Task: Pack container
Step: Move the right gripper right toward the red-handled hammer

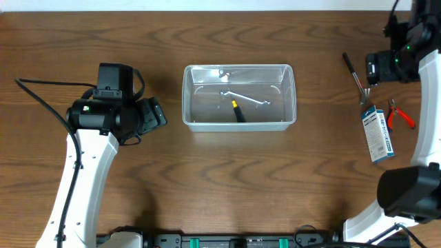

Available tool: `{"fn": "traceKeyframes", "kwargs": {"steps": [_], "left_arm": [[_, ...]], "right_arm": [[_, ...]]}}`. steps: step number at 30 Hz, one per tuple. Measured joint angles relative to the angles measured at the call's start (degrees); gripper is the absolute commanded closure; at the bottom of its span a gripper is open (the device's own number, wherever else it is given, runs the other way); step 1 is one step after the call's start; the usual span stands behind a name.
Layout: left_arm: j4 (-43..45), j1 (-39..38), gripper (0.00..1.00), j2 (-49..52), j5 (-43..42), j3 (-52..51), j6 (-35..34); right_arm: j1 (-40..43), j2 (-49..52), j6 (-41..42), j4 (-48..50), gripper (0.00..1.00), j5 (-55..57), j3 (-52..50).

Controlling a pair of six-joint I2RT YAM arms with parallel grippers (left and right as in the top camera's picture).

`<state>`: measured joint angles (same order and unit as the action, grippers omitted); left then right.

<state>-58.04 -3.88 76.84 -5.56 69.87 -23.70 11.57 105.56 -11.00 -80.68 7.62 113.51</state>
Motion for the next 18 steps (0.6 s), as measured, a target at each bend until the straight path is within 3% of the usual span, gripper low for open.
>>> {"fn": "traceKeyframes", "kwargs": {"steps": [7, 18], "left_arm": [[0.02, 0.0, 0.13, 0.0, -0.02, 0.0, 0.0], [0.0, 0.0, 0.13, 0.0, 0.0, 0.0, 0.0]], "right_arm": [[0.52, 6.78, -2.21, 2.86, 0.04, -0.02, 0.0], [0.52, 19.21, -2.89, 9.31, 0.1, -0.24, -0.02]]}}
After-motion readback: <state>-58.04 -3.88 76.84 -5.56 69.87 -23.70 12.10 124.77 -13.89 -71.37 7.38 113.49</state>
